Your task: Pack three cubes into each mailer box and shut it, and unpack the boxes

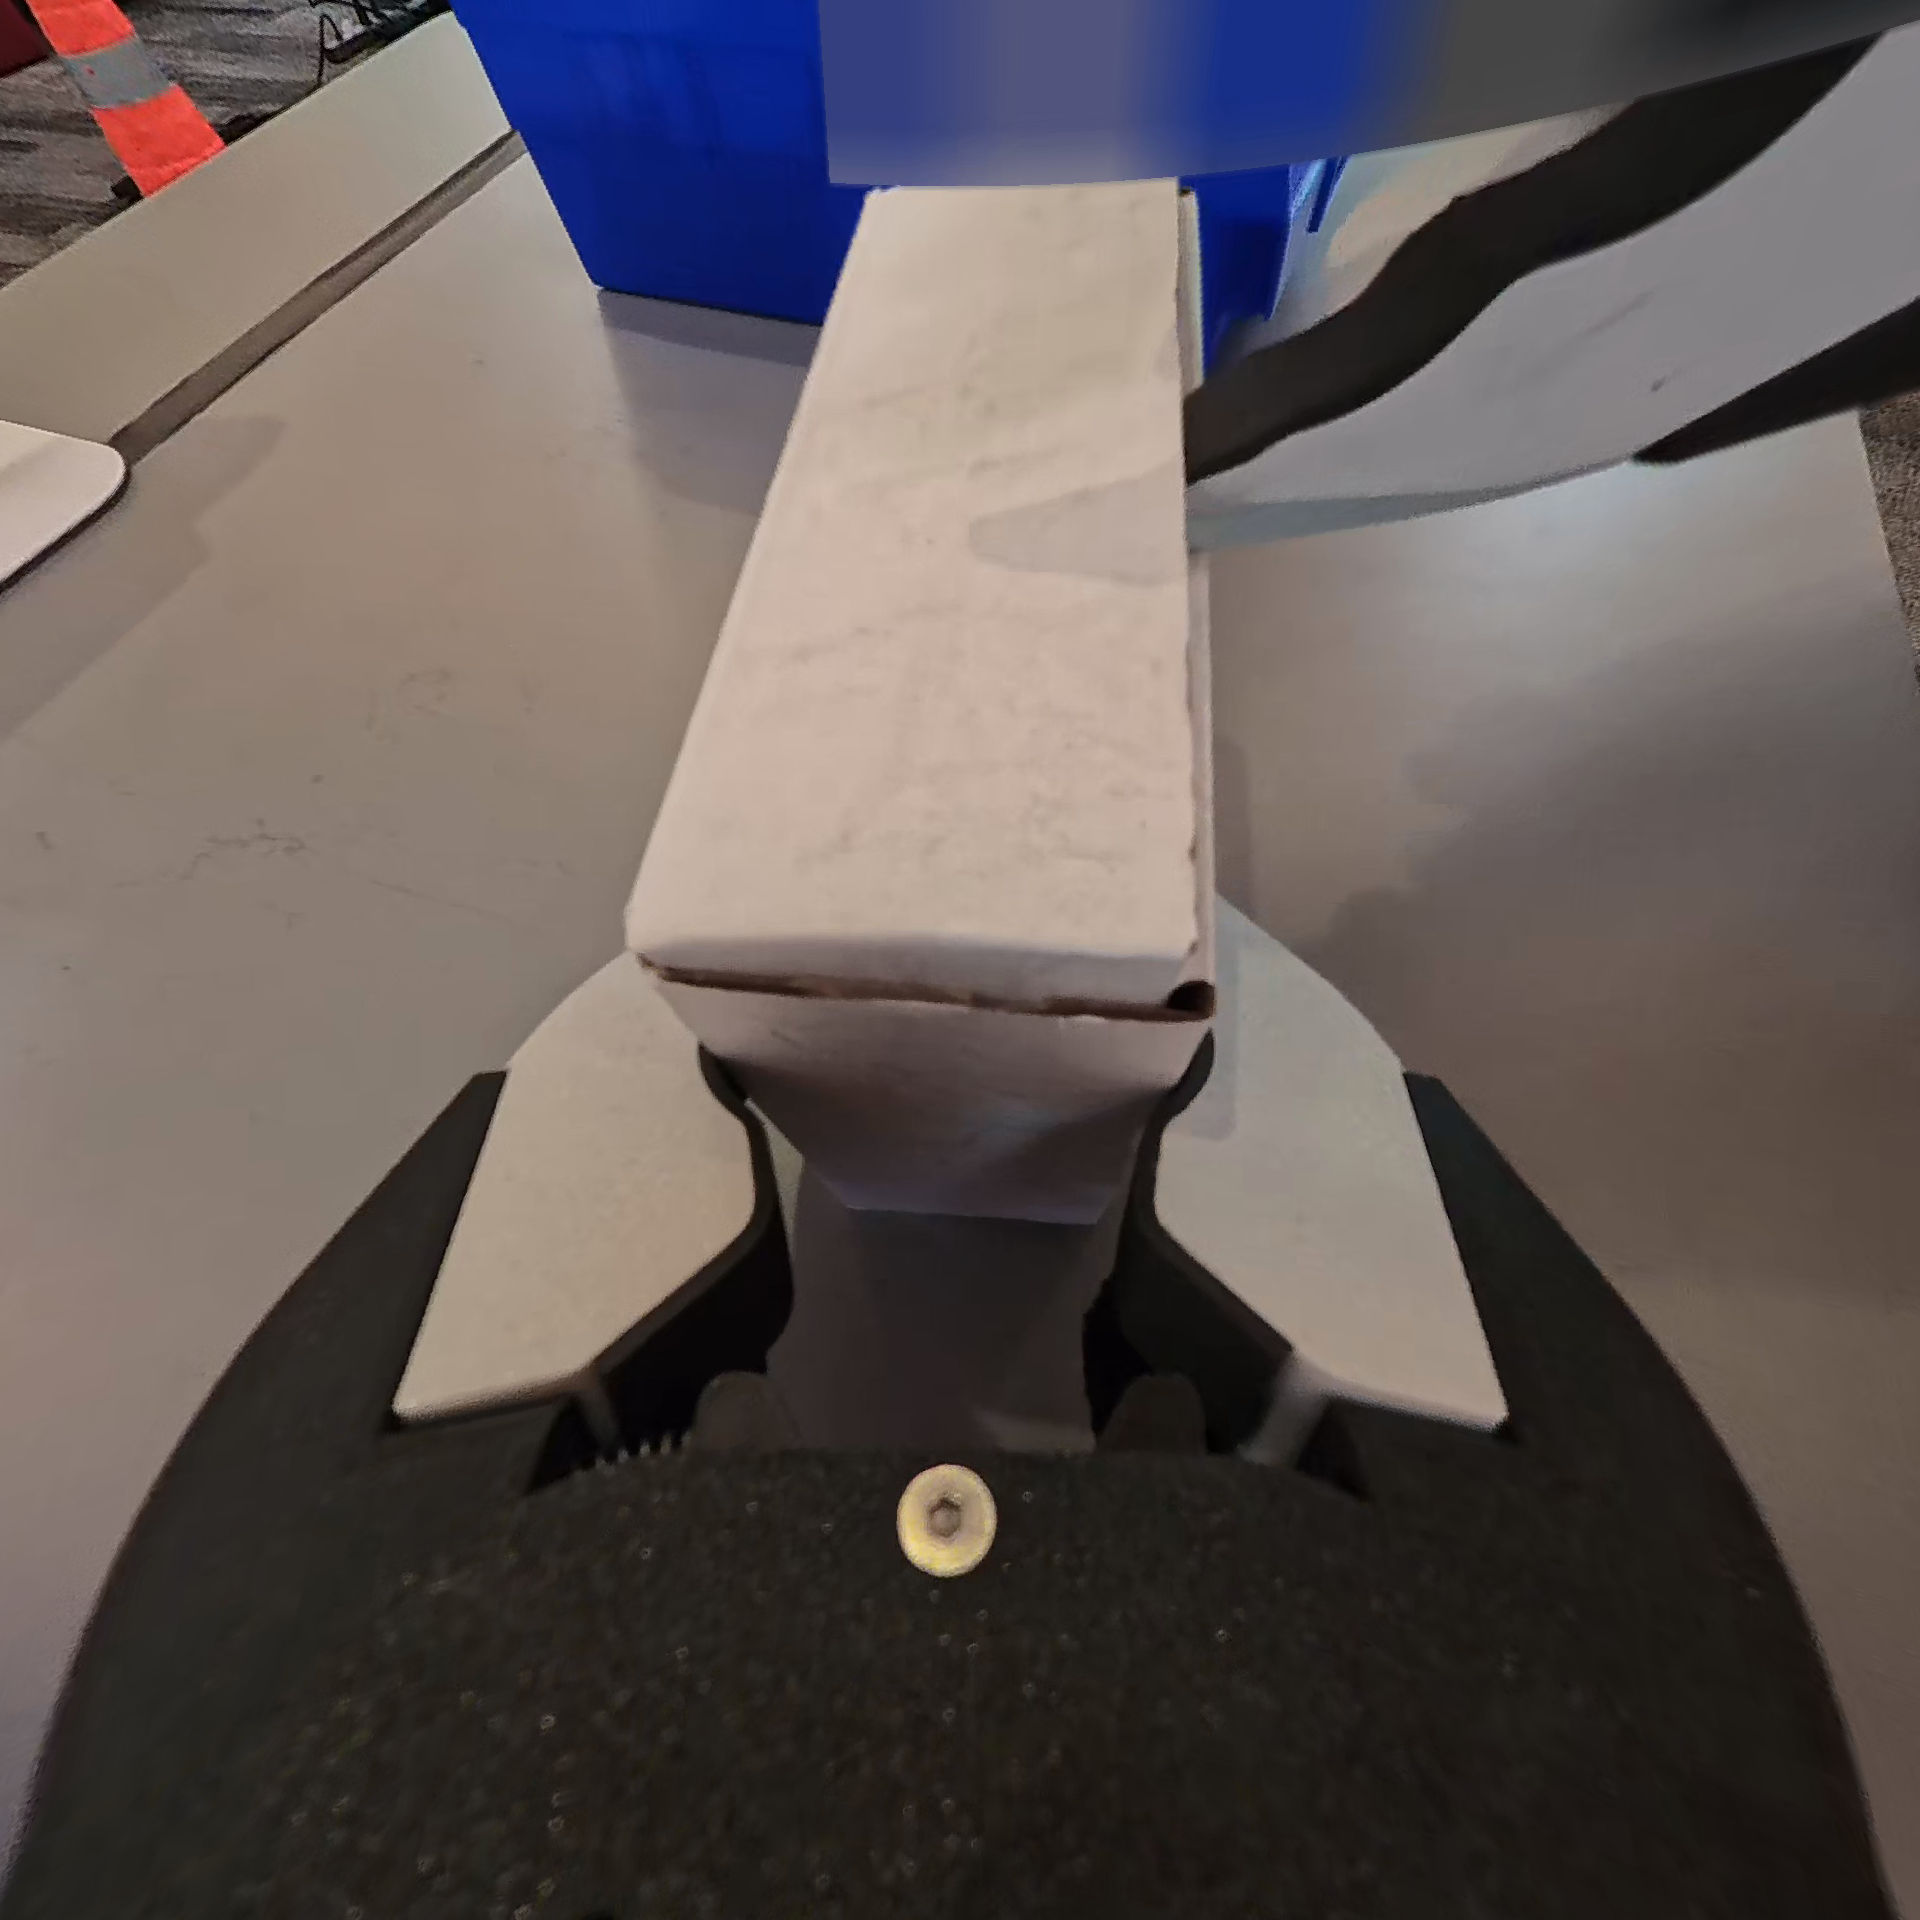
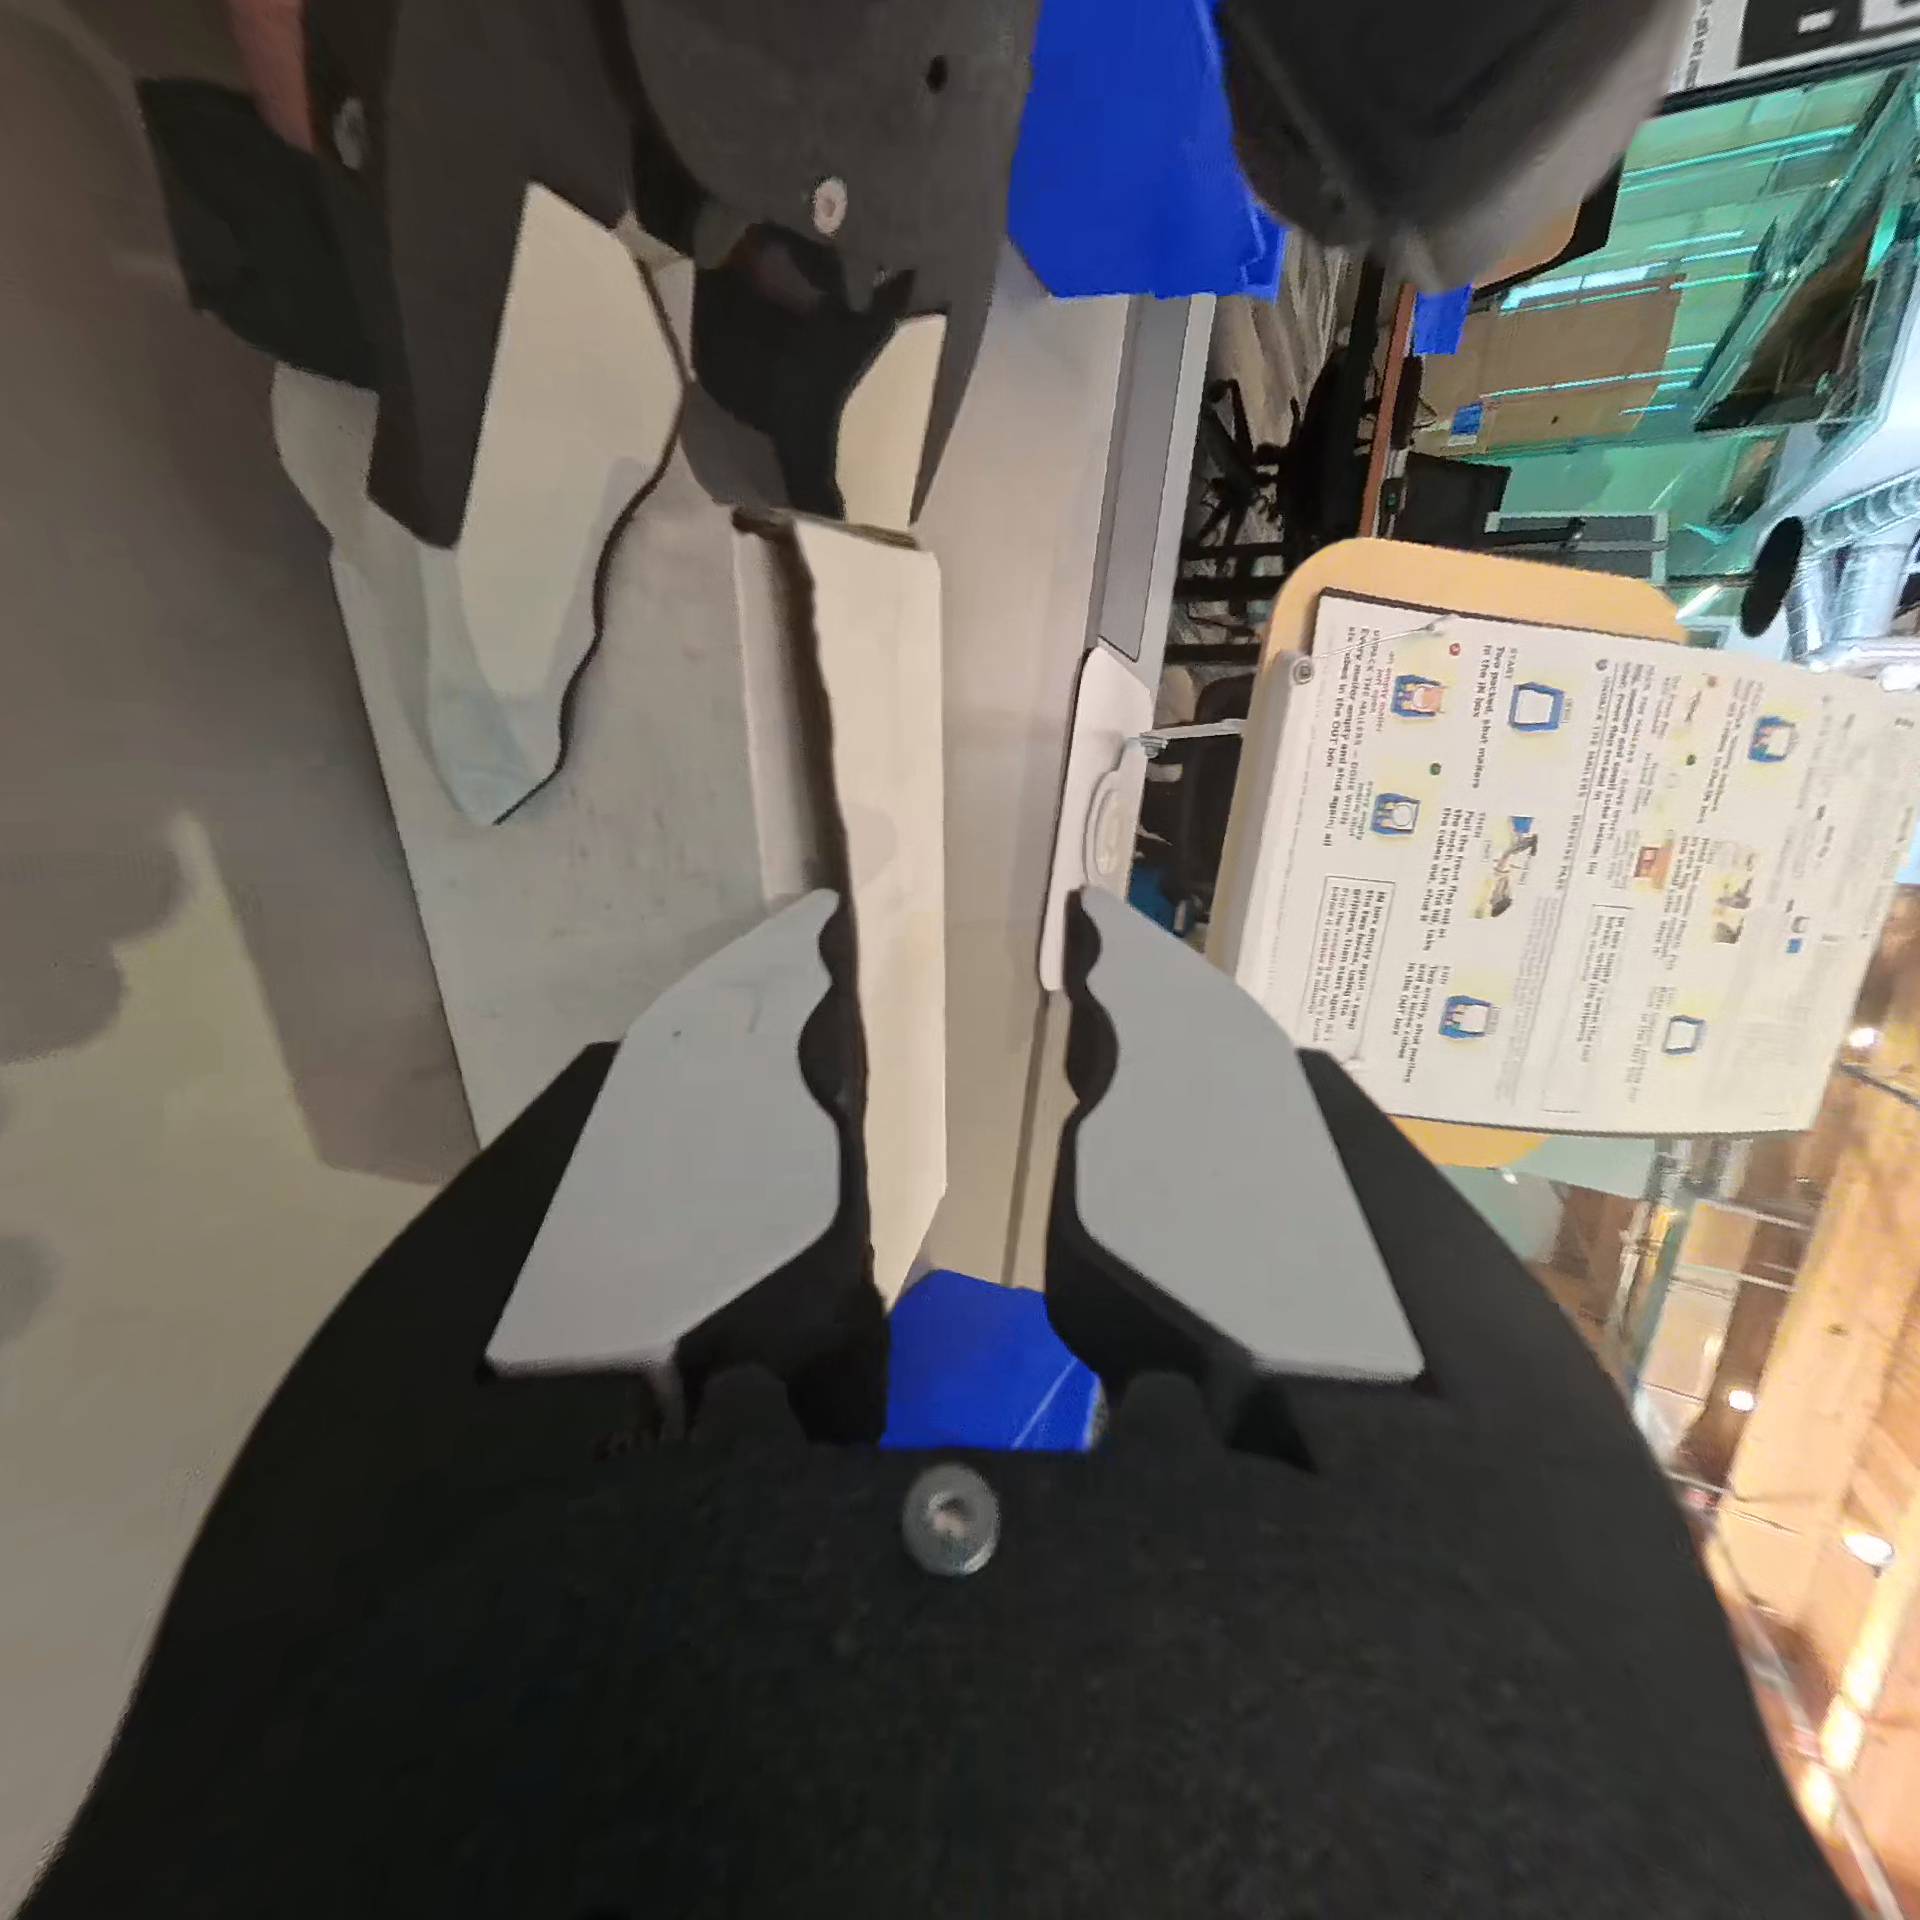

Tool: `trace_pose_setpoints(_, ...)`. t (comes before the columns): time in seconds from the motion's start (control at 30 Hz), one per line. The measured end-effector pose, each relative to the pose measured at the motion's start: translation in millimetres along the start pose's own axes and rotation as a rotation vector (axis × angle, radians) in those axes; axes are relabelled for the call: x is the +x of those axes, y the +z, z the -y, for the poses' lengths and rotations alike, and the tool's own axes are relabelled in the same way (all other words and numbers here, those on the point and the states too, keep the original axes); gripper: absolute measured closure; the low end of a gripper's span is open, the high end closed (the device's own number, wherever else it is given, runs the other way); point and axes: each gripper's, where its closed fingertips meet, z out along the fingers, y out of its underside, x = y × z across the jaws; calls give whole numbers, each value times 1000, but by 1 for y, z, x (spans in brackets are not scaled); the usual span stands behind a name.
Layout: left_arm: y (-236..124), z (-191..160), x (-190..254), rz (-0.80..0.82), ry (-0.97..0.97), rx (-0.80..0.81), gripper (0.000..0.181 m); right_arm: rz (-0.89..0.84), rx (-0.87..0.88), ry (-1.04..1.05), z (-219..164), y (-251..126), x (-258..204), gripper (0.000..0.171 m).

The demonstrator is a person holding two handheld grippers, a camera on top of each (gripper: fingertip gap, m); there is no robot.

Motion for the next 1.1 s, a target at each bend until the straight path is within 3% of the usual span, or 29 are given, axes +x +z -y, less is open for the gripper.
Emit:
trace_pose_setpoints(0.17, 0, 1, -1, 21, 19, 10, 105, -35, -14, -47, 1, 6, -11, 168)
trace_pose_setpoints(0.33, 0, 1, -1, 30, 34, 0, 105, -89, -60, -39, 0, 5, -10, 169)
trace_pose_setpoints(0.53, -1, 3, -6, 100, 155, -5, 104, 270, 5, 182, 1, -2, -1, 166)
trace_pose_setpoints(0.63, -8, 5, -26, 337, 428, -13, 105, 420, 46, 311, 5, -6, 17, 169)
trace_pose_setpoints(0.7, -9, 2, -31, 405, 479, -37, 105, 488, 61, 319, 7, -6, 13, 168)
trace_pose_setpoints(0.83, -15, -4, -41, 412, 319, -60, 104, 345, 2, 313, 2, 3, 22, 169)
trace_pose_setpoints(0.9, -24, -9, -37, 364, 177, -48, 93, 258, -28, 349, -2, 6, 25, 169)
trace_pose_setpoints(1.1, -50, 2, -18, 173, -283, 140, 115, 210, -18, 562, 10, 4, 15, 168)
